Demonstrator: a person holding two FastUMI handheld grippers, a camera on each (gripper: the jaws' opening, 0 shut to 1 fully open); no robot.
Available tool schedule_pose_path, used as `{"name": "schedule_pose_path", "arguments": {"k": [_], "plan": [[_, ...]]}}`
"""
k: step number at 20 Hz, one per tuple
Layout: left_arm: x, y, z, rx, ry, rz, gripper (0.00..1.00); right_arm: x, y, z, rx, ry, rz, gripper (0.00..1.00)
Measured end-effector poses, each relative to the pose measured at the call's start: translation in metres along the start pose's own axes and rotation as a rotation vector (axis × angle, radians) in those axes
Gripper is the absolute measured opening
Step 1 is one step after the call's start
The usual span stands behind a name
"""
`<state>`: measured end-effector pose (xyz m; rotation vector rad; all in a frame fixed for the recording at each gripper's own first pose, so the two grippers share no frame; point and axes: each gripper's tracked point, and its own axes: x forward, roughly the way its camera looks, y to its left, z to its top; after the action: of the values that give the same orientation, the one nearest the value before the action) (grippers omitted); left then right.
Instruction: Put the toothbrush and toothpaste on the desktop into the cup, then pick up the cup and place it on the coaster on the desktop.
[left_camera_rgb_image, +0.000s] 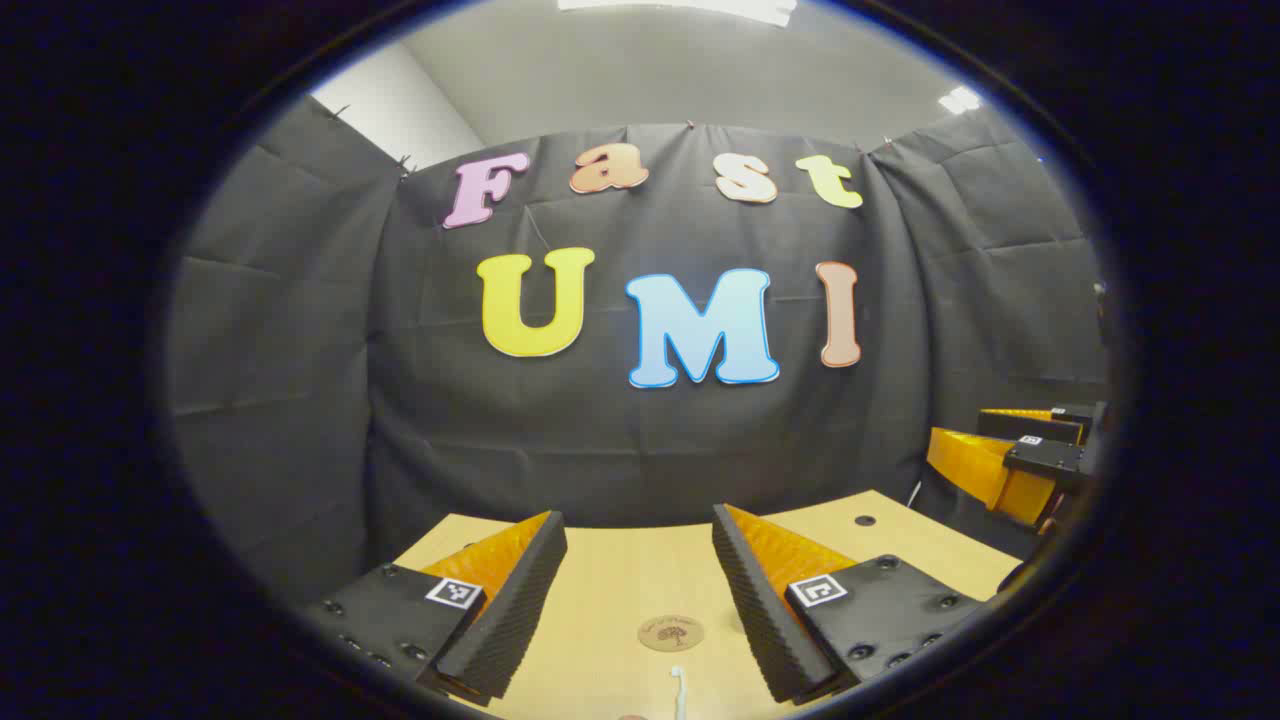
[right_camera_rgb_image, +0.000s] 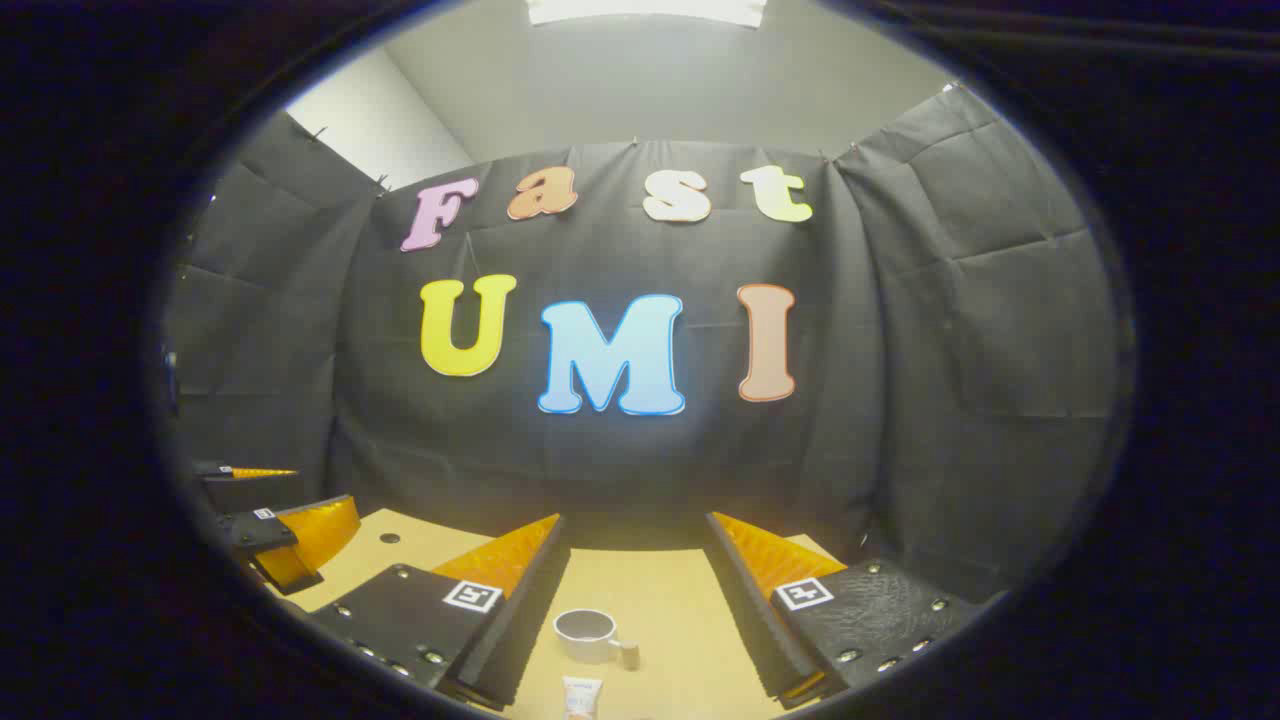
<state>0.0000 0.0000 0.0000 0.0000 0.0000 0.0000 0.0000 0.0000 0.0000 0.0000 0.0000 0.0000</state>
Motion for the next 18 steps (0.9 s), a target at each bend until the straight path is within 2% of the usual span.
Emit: {"name": "schedule_pose_path", "arguments": {"k": [1,5,11,14,15,17,18], "plan": [[0.002,-0.002,0.000,-0.001,0.001,-0.004,0.98,0.001,0.001,0.001,0.001,0.003,0.003,0.84],[0.010,-0.009,-0.003,0.006,0.008,-0.027,0.95,0.008,0.007,-0.006,-0.014,0.023,0.015,0.84],[0.026,-0.022,-0.010,0.005,0.030,-0.052,0.98,0.018,0.012,-0.019,-0.035,0.066,0.046,0.84],[0.031,-0.024,-0.012,0.007,0.037,-0.055,0.92,0.023,0.013,-0.025,-0.029,0.085,0.055,0.84],[0.034,-0.024,-0.014,0.007,0.046,-0.058,0.95,0.025,0.013,-0.028,-0.030,0.099,0.059,0.84],[0.038,-0.027,-0.024,-0.007,0.072,-0.067,0.92,0.028,0.016,-0.038,-0.032,0.130,0.072,0.84],[0.040,-0.027,-0.029,-0.020,0.085,-0.071,0.95,0.030,0.019,-0.042,-0.035,0.145,0.082,0.84]]}}
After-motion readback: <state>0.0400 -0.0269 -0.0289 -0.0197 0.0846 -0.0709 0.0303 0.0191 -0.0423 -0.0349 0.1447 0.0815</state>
